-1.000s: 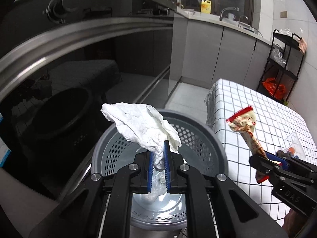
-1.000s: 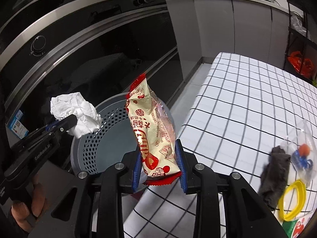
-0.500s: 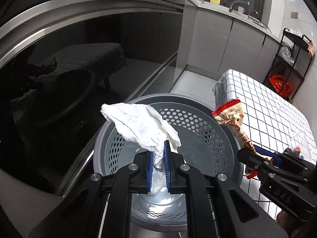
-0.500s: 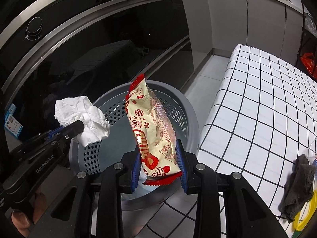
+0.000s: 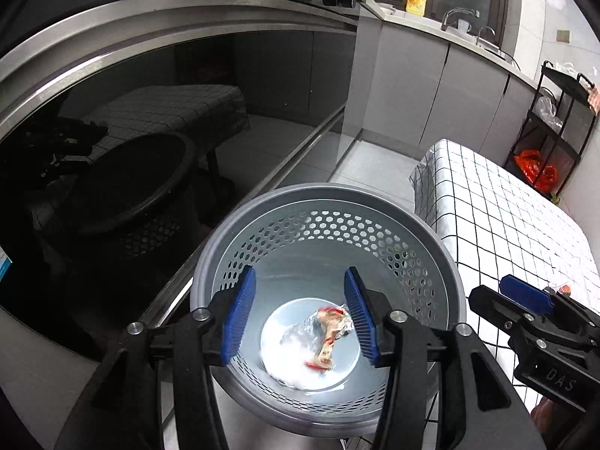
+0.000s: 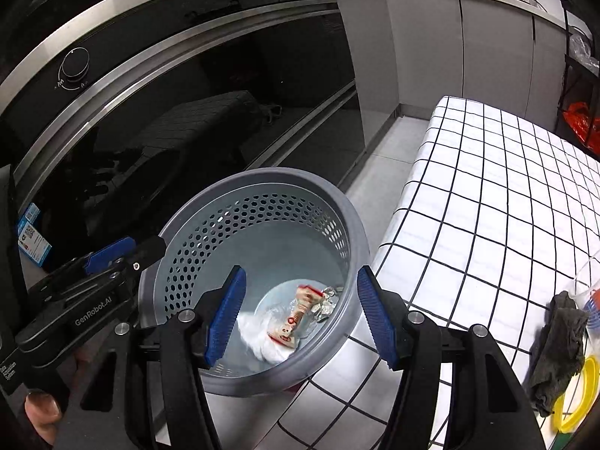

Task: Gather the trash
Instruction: 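Move both open tools from the basket back over the table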

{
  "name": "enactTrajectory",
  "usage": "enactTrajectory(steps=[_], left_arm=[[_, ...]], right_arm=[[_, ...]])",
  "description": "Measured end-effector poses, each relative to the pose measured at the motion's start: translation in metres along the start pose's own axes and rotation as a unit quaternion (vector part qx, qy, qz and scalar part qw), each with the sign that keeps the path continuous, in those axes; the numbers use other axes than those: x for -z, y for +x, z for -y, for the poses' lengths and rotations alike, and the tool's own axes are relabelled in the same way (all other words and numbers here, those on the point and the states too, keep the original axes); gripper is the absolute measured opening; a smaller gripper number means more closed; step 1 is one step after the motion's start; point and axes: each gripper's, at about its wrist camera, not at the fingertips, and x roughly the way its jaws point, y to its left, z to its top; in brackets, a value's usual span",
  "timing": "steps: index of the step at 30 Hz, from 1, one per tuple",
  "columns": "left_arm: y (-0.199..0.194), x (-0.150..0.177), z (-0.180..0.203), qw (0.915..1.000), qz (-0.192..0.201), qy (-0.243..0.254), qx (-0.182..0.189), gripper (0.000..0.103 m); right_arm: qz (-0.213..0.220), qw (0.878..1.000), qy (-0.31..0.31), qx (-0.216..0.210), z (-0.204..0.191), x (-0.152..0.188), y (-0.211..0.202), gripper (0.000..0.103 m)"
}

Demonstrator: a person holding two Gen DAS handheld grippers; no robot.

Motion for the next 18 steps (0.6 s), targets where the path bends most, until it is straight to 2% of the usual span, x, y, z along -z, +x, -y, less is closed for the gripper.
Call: enactTrajectory(steps=[10, 12, 18], left_arm=[[-0.005, 0.001, -0.002, 1.0000, 0.004, -0.004, 0.000, 0.054], [-0.008, 0.001, -0.002, 1.0000, 0.008, -0.003, 0.001, 0.057], [-0.015, 0.003, 0.005, 0.9998, 0.012, 0.003, 0.013, 0.057]], right_arm=[[0.008, 1.000, -0.004, 0.009, -0.001, -0.001, -0.007, 0.059], [0.009, 1.000, -0.006, 0.015, 0.000, 0.002, -0.010, 0.059], [0.009, 0.999, 0.003, 0.033, 0.012, 0.017, -0.023, 0.059]])
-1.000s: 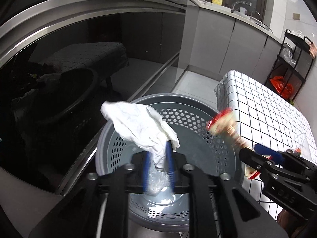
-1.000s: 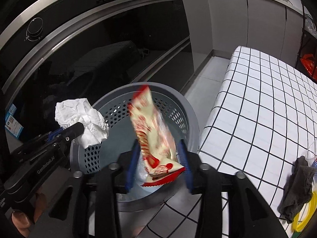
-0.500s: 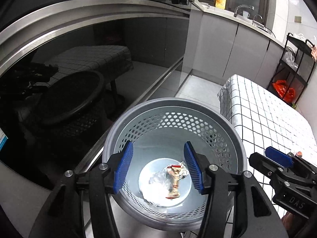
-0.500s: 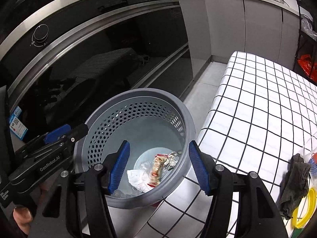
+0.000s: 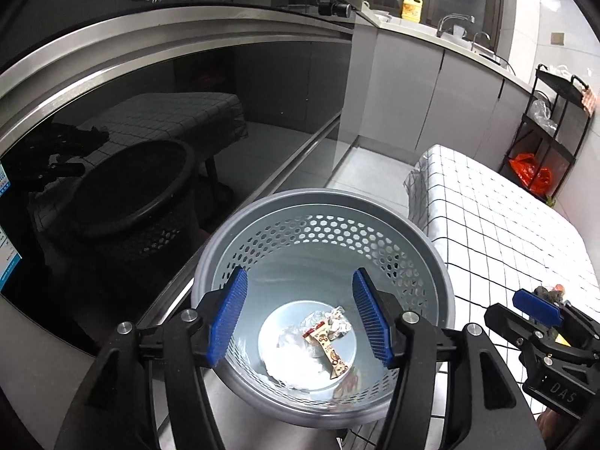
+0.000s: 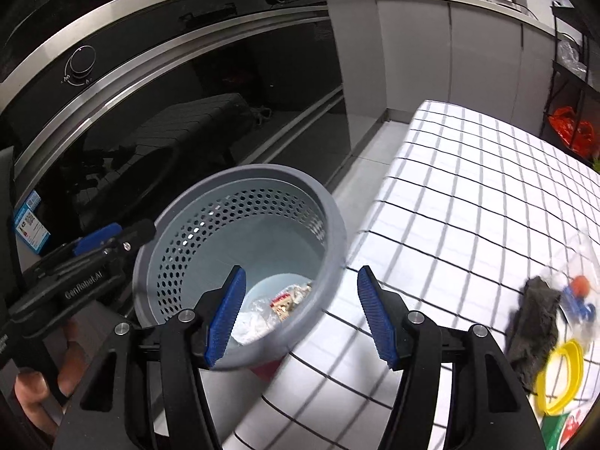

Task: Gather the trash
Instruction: 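Move both open tools from the basket back over the table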

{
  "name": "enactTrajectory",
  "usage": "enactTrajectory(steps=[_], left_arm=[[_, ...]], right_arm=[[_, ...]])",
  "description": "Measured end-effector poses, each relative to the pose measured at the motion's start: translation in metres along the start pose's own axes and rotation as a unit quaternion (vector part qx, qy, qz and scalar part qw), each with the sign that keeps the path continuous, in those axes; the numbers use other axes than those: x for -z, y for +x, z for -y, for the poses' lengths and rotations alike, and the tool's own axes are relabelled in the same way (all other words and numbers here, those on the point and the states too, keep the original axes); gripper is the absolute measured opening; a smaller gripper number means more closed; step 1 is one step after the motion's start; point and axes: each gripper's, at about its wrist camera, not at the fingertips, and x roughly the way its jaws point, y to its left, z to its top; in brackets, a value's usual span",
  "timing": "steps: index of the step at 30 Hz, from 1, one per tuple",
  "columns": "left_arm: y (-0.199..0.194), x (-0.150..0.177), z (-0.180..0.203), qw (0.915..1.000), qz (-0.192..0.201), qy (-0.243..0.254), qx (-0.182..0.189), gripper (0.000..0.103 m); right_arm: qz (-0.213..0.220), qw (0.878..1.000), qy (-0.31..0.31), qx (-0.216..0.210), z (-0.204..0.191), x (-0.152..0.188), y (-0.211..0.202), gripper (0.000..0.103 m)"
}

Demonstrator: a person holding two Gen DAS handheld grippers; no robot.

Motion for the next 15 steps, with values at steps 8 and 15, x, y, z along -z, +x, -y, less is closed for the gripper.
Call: enactTrajectory(steps=[8, 15], left_arm=[[-0.015, 0.007, 0.023, 0.9995, 0.007, 0.012, 0.028, 0.060], [-0.031, 0.018, 0.068, 0.9975, 0.024, 0.054, 0.039, 0.061]], right_arm=[[0.017, 0.999, 0.033, 0.036, 0.040, 0.031, -0.041, 0.060], [0.032, 0.992, 0.073, 0.094, 0.102, 0.069, -0.101, 0.061]])
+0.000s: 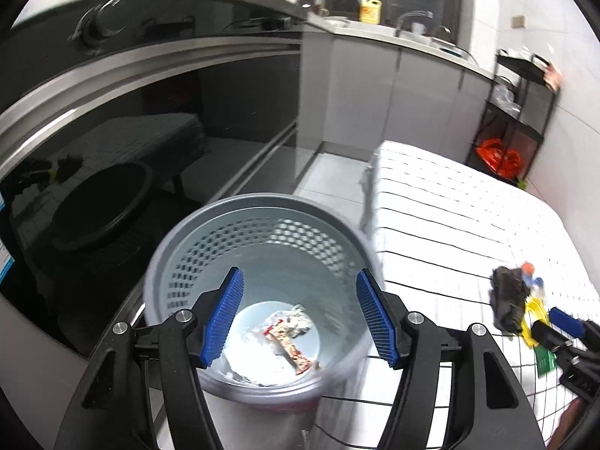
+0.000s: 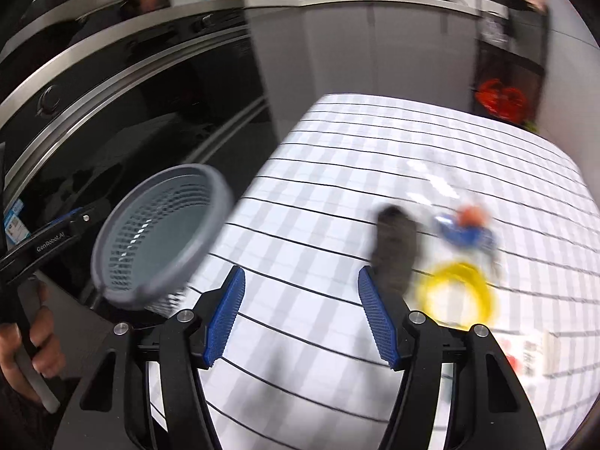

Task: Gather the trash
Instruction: 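Move both open tools from the basket back over the table, then grasp the dark grey cloth with the left tool while the right tool grasps the green-and-white box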

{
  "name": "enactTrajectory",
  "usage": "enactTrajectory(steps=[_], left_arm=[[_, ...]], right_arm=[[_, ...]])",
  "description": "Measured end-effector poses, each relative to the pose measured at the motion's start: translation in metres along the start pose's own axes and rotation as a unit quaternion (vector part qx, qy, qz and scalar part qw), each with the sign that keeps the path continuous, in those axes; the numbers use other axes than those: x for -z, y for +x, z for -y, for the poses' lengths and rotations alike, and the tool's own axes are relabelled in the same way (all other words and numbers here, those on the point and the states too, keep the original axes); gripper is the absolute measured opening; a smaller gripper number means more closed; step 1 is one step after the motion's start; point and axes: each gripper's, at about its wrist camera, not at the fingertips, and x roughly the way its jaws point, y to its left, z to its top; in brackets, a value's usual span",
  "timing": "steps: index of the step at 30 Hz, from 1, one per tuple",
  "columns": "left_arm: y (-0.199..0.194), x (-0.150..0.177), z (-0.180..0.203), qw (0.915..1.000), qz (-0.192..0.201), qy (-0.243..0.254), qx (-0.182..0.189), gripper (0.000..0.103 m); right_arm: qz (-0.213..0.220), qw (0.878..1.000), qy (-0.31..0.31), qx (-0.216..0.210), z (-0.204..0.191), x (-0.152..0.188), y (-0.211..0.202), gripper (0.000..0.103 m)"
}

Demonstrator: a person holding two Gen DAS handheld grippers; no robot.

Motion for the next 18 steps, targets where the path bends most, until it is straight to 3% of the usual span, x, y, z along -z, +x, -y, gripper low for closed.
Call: enactTrajectory(steps=[8, 11, 18], left_arm=[[-0.017, 0.024, 0.067, 0.9983, -0.005, 0.041, 0.042, 0.063], [-0.024, 0.035, 0.092, 0.9965, -0.005, 0.058, 0.059, 0.067], [-0.028, 0.054, 0.121, 0.9941, -0.023, 0.071, 0.078, 0.067]], right_arm=[[0.024, 0.994, 0.040, 0.098, 0.069, 0.043, -0.051, 0.063], [0.024, 0.991, 0.042, 0.126, 0.075, 0.056, -0.049, 0.063], [0.011, 0.989, 0.040, 0.145, 0.069, 0.065, -0.023, 0.063]])
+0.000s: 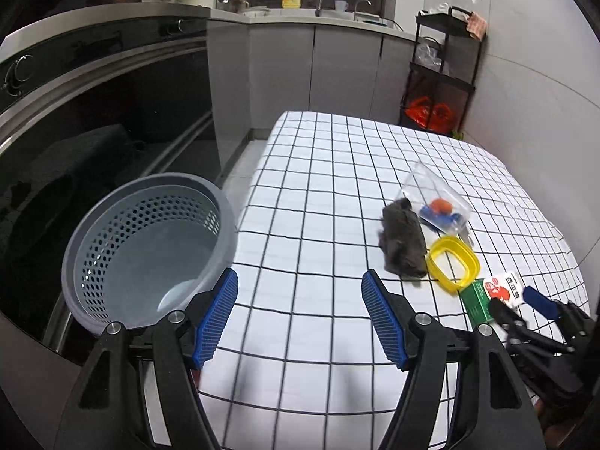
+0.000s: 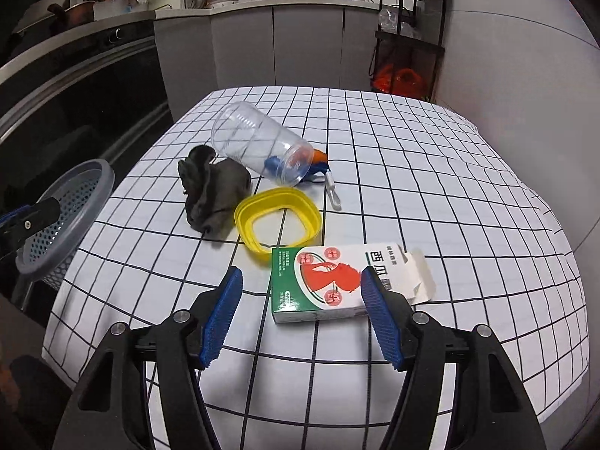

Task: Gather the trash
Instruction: 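Grasp the dark grey cloth with the left tool while the right tool grasps the green-and-white box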

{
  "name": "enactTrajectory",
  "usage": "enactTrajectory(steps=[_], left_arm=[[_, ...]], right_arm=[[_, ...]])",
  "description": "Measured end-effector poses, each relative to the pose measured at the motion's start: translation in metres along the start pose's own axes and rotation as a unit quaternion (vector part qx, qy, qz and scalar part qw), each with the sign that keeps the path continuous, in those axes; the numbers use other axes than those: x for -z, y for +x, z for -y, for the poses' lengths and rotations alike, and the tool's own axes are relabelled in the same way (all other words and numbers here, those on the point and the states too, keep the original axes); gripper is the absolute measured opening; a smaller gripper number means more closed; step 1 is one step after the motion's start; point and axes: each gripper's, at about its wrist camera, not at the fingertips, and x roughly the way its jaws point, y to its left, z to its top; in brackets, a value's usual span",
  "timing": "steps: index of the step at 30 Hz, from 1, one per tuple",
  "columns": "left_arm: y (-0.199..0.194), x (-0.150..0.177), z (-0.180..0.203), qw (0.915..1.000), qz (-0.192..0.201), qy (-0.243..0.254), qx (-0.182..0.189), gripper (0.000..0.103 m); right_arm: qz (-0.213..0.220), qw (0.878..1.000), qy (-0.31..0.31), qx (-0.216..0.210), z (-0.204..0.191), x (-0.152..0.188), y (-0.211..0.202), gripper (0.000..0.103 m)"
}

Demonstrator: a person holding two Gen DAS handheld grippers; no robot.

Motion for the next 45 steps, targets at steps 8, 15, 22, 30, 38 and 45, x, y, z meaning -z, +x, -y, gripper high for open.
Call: enactTrajectory(steps=[8, 15, 22, 30, 38, 45], left_arm=[[0.010, 0.008, 0.016, 0.9998, -0.021, -0.003, 0.003, 0.067], [0.015, 0.013, 0.028, 0.9994, -0.033, -0.001, 0.010, 0.067], [0.017, 0.014, 0.042, 0.9990, -0.038, 0.009, 0.020, 0.067], [0.022, 0.015, 0.061, 0.9983, -0.042, 0.021, 0.033, 0.067], [0.030, 0.014, 0.077, 0.9975, -0.046, 0.029, 0.045, 0.067], [0.038, 0.012, 0.082, 0.9974, -0.047, 0.030, 0.047, 0.067]], right_arm=[[-0.007, 0.999, -0.003, 0.045, -0.006, 0.008, 0.020, 0.063], [-0.006, 0.998, -0.002, 0.064, 0.013, 0.013, 0.017, 0.063], [-0.013, 0.997, 0.018, 0.077, 0.050, 0.024, 0.009, 0.063], [-0.026, 0.991, 0.065, 0.118, 0.109, 0.036, 0.002, 0.063], [-0.015, 0.989, 0.122, 0.083, 0.138, 0.037, -0.010, 0.064], [-0.018, 0.991, 0.126, 0.036, 0.122, 0.016, 0.008, 0.071]])
